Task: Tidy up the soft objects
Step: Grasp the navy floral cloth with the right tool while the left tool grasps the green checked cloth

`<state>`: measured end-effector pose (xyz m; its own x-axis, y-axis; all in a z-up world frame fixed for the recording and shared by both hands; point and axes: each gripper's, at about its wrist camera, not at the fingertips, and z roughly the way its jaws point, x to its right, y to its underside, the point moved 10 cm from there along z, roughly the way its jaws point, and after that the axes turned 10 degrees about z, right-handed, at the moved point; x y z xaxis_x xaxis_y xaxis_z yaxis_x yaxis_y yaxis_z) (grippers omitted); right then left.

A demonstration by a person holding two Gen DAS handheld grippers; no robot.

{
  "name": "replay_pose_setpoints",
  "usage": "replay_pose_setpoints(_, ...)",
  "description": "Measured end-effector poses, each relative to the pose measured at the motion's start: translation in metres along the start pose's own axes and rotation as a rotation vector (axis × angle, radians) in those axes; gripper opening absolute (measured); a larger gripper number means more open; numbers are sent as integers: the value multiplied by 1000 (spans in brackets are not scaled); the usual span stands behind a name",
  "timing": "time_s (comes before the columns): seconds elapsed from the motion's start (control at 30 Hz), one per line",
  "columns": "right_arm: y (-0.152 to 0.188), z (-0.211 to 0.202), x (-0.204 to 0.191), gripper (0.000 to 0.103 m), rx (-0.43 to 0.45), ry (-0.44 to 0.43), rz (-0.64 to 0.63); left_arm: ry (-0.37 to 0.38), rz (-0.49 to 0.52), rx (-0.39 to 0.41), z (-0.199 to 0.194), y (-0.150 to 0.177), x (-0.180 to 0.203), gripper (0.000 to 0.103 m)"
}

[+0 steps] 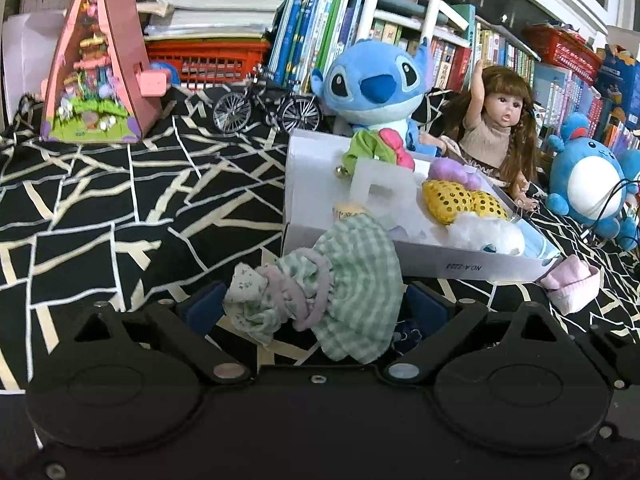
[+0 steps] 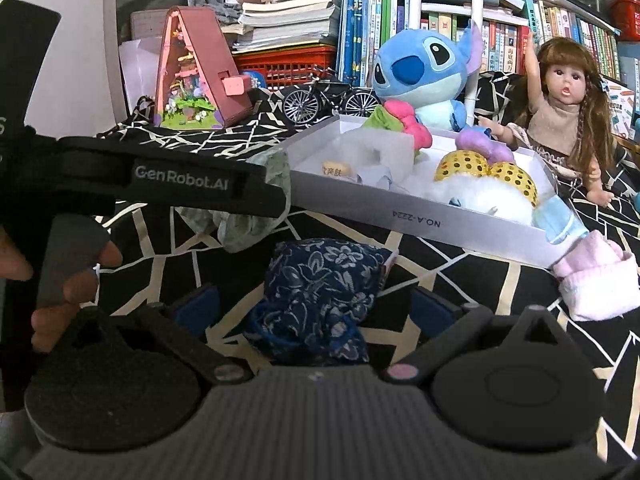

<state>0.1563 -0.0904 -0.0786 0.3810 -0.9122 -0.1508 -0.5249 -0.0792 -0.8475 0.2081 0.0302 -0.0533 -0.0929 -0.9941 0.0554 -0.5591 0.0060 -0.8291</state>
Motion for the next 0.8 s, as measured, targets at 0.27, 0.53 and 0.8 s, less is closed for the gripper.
replay_pose_setpoints(0.27,2,6,4,99,-17,4,24,5,-28,-35,14,8,-1,73)
replay_pose_setpoints(0.53,1,3,6,63,-3,12,40,3,-40,-9,5,5,-1,43)
replay_pose_setpoints(0.8,-7,-5,13,56,19,18,79,6,-34,39,-14,-10,1,40)
